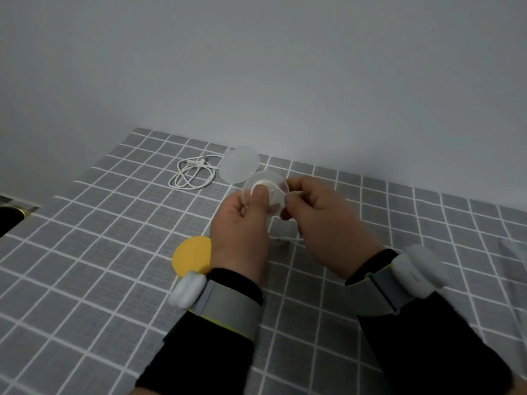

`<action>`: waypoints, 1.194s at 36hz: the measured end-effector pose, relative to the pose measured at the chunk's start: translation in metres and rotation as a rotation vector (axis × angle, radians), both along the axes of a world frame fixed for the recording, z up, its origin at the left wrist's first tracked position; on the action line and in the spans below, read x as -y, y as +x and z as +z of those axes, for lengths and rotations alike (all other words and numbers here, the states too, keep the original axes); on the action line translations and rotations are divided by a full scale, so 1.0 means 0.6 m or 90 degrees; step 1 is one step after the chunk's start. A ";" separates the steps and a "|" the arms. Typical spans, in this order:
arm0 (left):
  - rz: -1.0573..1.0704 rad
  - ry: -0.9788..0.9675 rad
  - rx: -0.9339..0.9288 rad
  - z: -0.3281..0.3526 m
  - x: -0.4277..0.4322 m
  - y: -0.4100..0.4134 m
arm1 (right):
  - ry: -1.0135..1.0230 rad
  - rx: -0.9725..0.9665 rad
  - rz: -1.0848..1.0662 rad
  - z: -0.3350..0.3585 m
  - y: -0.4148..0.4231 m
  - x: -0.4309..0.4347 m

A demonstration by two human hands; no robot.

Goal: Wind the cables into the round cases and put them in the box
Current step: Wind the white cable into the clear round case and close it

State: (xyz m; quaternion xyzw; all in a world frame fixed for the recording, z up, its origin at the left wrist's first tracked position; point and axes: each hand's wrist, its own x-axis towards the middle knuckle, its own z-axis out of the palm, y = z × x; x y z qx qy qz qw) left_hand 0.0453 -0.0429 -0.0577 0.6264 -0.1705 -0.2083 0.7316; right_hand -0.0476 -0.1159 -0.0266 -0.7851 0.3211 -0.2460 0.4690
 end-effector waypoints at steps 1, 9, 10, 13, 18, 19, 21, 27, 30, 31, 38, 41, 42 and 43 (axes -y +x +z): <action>0.009 0.000 -0.002 -0.001 -0.001 0.002 | 0.040 0.020 0.004 -0.003 0.004 -0.006; -0.026 -0.037 -0.024 -0.001 -0.003 0.000 | 0.078 0.042 -0.003 -0.014 0.018 -0.024; -0.032 -0.046 -0.029 0.001 -0.003 -0.001 | 0.073 0.036 -0.006 -0.014 0.019 -0.024; -0.045 -0.073 -0.045 0.006 -0.003 -0.006 | 0.052 0.031 -0.017 -0.011 0.016 -0.023; -0.054 -0.056 0.005 0.006 -0.002 -0.004 | 0.002 0.031 -0.034 -0.009 0.012 -0.016; -0.056 -0.038 0.027 0.003 -0.002 -0.003 | -0.011 0.029 -0.038 -0.008 0.010 -0.014; -0.066 -0.010 0.053 0.001 -0.002 -0.002 | -0.046 0.019 -0.043 -0.004 0.006 -0.010; 0.010 0.047 -0.001 0.007 0.000 0.002 | -0.127 -0.016 -0.042 0.005 -0.006 0.007; 0.082 0.039 -0.042 0.010 0.002 0.000 | -0.169 -0.071 -0.029 0.014 -0.017 0.020; 0.103 0.045 -0.035 0.012 0.002 -0.001 | -0.186 -0.089 -0.019 0.017 -0.021 0.024; 0.010 0.083 0.161 0.018 -0.005 -0.011 | -0.239 -0.214 0.079 0.039 -0.039 0.032; -0.064 0.093 0.207 0.014 -0.004 -0.013 | -0.235 -0.233 0.110 0.045 -0.041 0.029; -0.089 0.080 0.197 0.011 -0.003 -0.012 | -0.238 -0.234 0.117 0.046 -0.042 0.028; -0.109 0.072 0.191 0.012 -0.003 -0.012 | -0.236 -0.233 0.126 0.049 -0.044 0.028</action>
